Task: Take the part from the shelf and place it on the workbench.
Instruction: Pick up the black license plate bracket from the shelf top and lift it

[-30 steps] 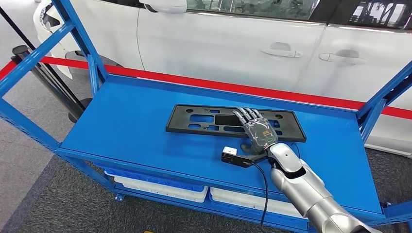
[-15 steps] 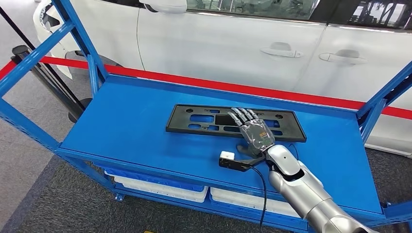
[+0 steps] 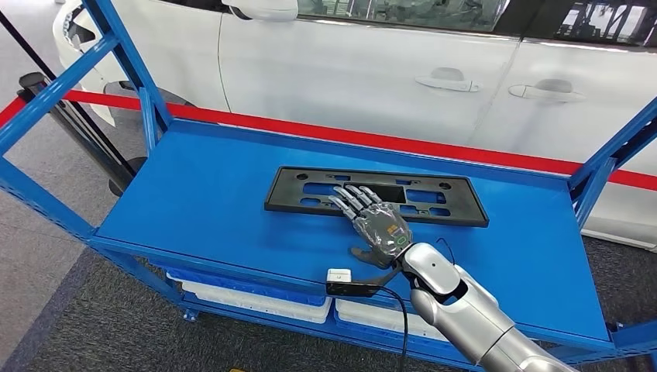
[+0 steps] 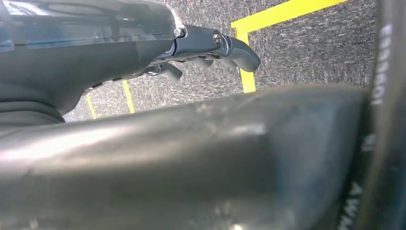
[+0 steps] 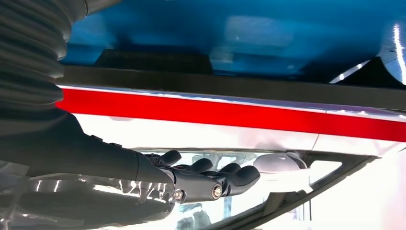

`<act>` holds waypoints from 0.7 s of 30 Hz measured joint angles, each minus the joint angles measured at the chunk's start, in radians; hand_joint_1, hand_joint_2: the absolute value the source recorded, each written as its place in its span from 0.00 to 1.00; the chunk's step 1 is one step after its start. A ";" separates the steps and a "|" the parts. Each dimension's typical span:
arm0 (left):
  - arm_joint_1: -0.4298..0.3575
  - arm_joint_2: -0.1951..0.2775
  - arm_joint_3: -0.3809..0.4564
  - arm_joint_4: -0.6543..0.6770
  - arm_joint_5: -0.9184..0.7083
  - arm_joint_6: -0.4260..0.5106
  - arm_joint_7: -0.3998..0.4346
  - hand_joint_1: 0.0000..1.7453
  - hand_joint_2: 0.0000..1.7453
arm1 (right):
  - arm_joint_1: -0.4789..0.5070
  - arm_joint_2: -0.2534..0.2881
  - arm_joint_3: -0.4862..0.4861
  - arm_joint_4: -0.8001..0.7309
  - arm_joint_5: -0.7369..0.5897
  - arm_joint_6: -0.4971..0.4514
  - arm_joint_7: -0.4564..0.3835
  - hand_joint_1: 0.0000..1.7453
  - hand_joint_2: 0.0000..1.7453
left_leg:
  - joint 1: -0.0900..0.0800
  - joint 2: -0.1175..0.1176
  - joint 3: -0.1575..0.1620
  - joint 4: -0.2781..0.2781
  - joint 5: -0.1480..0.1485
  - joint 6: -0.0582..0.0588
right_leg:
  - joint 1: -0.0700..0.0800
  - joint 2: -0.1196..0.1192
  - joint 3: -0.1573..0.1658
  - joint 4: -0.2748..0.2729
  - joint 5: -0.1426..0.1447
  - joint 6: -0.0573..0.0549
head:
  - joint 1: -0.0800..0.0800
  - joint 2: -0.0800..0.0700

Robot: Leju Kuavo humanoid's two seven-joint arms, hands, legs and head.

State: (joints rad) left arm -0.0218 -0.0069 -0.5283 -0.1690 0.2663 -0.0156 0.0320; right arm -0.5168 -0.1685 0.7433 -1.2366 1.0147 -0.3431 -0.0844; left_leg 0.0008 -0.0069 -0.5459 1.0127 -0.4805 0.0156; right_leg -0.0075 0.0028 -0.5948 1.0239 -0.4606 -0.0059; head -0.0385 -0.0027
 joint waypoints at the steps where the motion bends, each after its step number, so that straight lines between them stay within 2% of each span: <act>1: 0.000 0.000 0.000 0.000 0.000 0.000 0.000 0.00 0.00 | 0.000 0.002 0.002 0.000 0.001 0.000 0.001 0.00 1.00 | 0.000 0.000 0.000 0.000 0.000 0.000 | 0.000 0.000 0.000 0.000 0.000 0.000 | 0.000 0.000; 10: 0.000 0.000 0.000 0.000 -0.004 -0.004 0.000 0.00 0.00 | -0.030 0.049 0.018 0.047 -0.003 0.022 0.011 0.00 1.00 | 0.000 0.000 0.000 0.000 0.000 0.000 | 0.000 0.000 0.000 0.000 0.000 0.000 | 0.000 0.000; 21: -0.001 0.000 -0.008 0.000 -0.006 -0.017 0.004 0.00 0.00 | -0.100 0.147 0.040 0.169 0.000 0.034 0.019 0.00 1.00 | 0.000 0.000 0.000 0.000 0.000 0.000 | 0.000 0.000 0.000 0.000 0.000 0.000 | 0.000 0.000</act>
State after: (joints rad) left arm -0.0231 -0.0069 -0.5367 -0.1690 0.2603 -0.0322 0.0360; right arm -0.6164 -0.0220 0.7830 -1.0673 1.0151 -0.3091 -0.0655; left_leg 0.0008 -0.0068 -0.5459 1.0127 -0.4805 0.0154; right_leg -0.0074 0.0031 -0.5949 1.0241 -0.4606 -0.0060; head -0.0385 -0.0027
